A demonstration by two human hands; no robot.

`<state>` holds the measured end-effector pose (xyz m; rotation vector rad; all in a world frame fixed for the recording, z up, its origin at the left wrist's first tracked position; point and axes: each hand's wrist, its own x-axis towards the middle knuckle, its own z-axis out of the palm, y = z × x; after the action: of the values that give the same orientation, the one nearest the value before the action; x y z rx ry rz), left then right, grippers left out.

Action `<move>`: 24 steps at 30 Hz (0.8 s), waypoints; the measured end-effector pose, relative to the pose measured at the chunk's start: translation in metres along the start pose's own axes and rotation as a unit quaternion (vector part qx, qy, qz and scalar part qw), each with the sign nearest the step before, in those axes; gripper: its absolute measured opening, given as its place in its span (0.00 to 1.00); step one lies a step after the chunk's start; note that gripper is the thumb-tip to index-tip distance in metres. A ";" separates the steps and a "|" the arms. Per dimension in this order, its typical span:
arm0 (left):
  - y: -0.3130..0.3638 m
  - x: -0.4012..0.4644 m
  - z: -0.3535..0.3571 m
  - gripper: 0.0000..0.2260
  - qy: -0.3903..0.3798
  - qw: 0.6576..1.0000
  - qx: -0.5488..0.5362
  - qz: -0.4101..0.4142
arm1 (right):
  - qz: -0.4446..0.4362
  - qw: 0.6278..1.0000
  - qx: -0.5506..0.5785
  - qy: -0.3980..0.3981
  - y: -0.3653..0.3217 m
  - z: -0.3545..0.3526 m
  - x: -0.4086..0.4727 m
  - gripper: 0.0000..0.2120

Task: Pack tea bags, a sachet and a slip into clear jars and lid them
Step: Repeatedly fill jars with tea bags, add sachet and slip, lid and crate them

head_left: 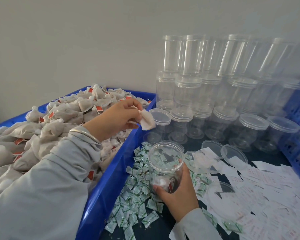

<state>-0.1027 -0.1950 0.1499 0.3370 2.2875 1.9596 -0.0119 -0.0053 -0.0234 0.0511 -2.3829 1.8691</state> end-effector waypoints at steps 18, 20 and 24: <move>-0.003 -0.014 0.035 0.18 -0.095 0.993 0.061 0.040 | 0.000 1.000 0.027 0.002 0.002 0.002 0.002 0.51; -0.002 -0.013 0.034 0.17 -0.074 0.995 0.061 0.039 | -0.001 1.000 0.023 0.001 0.001 0.001 0.002 0.51; 0.000 -0.008 0.029 0.13 -0.019 0.996 0.081 0.025 | -0.005 0.999 0.033 0.001 0.002 0.001 0.002 0.49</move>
<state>-0.0882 -0.1695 0.1446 0.4472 2.4422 1.7780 -0.0144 -0.0056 -0.0248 0.0663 -2.3149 1.9433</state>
